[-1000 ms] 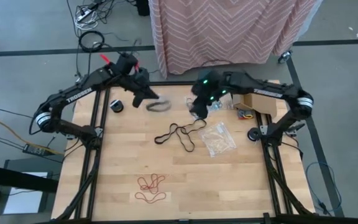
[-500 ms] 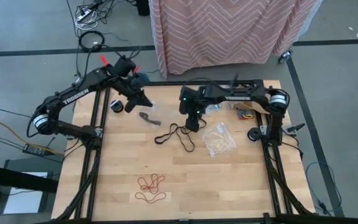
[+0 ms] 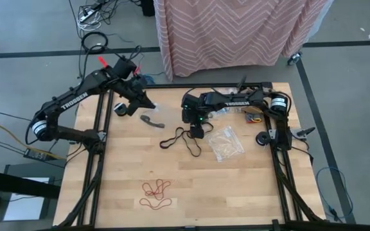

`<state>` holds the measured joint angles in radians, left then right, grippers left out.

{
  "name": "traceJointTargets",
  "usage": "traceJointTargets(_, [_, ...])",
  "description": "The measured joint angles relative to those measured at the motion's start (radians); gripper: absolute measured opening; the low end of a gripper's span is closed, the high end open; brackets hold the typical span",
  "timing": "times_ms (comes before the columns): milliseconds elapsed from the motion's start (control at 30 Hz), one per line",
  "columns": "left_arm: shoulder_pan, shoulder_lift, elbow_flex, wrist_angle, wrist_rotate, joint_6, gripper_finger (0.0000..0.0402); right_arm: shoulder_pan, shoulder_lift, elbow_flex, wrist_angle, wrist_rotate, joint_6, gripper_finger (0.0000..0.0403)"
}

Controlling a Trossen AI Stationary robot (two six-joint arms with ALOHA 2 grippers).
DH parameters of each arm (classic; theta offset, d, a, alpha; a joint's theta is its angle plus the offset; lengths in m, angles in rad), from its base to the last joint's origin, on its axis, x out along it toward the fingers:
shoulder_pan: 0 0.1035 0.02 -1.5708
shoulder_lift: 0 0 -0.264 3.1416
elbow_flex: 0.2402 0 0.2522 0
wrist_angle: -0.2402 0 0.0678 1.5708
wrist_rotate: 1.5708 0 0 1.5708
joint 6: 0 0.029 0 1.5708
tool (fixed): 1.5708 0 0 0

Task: Sort rubber bands
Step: Put the black rubber band into the left transparent zip bag

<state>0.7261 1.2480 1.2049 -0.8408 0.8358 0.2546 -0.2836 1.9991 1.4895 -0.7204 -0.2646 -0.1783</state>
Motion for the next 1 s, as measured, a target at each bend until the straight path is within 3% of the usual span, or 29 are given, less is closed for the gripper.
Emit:
traceJointTargets(233, [0.0, 0.0, 0.0, -0.02, -0.001, -0.004, 0.0, 0.0, 0.014, 0.0, 0.069, 0.0, -0.002, 0.0209])
traceJointTargets(467, [0.0, 0.0, 0.0, -0.043, -0.003, -0.003, 0.0, 0.0, 0.014, 0.0, 0.053, -0.039, -0.067, 0.0093])
traceJointTargets(567, [0.0, -0.002, 0.0, -0.046, -0.003, -0.003, 0.0, 0.0, 0.014, 0.0, 0.055, -0.069, -0.111, 0.0068])
traceJointTargets(1000, [0.0, -0.007, 0.0, -0.047, -0.005, 0.0, 0.0, -0.002, 0.014, -0.073, 0.102, -0.036, -0.137, 0.01])
